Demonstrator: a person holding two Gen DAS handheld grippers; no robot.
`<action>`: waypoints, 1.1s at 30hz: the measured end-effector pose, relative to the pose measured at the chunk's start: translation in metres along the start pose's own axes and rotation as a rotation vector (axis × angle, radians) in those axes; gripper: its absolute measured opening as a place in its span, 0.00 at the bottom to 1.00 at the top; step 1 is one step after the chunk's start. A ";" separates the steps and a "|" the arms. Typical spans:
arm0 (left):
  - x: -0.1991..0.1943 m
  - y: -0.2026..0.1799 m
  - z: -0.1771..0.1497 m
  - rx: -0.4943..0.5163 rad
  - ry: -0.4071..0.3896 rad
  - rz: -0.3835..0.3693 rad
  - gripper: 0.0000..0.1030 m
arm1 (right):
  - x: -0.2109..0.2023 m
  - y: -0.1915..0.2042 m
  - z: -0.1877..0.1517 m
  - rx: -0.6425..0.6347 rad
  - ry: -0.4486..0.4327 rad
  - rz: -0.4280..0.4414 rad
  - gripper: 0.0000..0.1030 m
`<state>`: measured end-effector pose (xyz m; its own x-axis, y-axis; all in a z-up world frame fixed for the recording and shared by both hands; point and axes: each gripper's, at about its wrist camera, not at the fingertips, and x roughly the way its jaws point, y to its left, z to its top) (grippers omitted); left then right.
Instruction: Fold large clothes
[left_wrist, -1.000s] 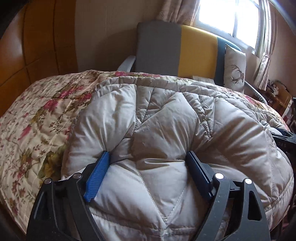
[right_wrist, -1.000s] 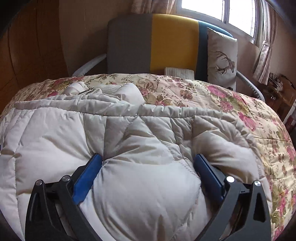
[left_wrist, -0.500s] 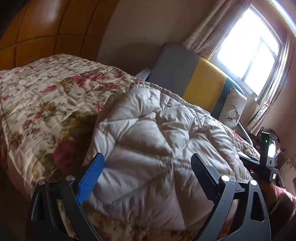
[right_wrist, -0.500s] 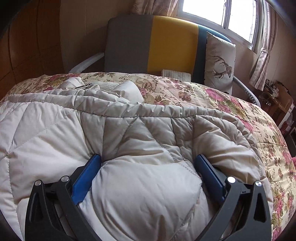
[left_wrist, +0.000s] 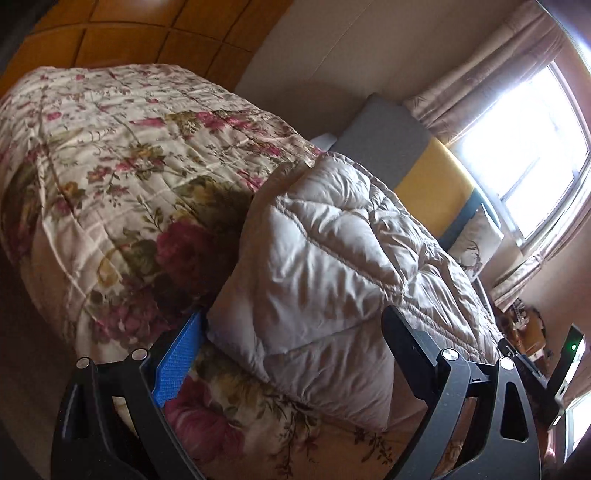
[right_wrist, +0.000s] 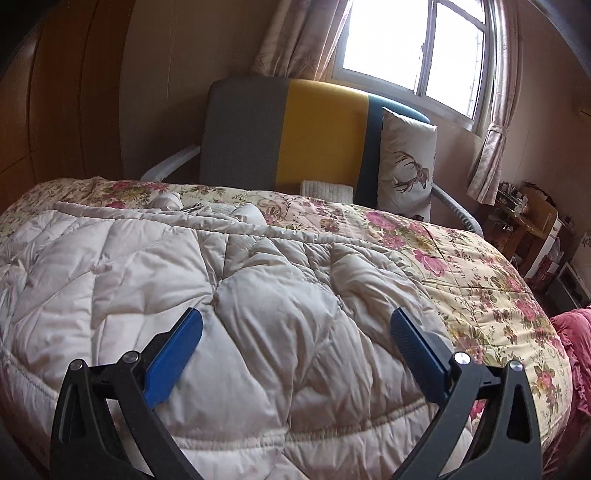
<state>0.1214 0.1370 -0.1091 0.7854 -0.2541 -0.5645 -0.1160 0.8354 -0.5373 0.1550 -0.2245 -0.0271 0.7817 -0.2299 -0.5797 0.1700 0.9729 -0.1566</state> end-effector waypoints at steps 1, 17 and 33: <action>0.000 0.001 -0.002 -0.010 0.007 -0.010 0.91 | 0.003 -0.001 -0.006 0.003 0.011 -0.009 0.98; 0.042 0.013 -0.018 -0.337 0.090 -0.341 0.83 | 0.014 -0.001 -0.045 0.065 -0.047 0.025 0.98; 0.010 -0.006 0.016 -0.189 -0.001 -0.357 0.19 | -0.013 0.008 -0.051 0.021 -0.009 0.020 0.98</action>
<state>0.1394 0.1369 -0.1016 0.7970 -0.5117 -0.3208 0.0546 0.5901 -0.8055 0.1154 -0.2155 -0.0620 0.7902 -0.2103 -0.5757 0.1670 0.9776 -0.1279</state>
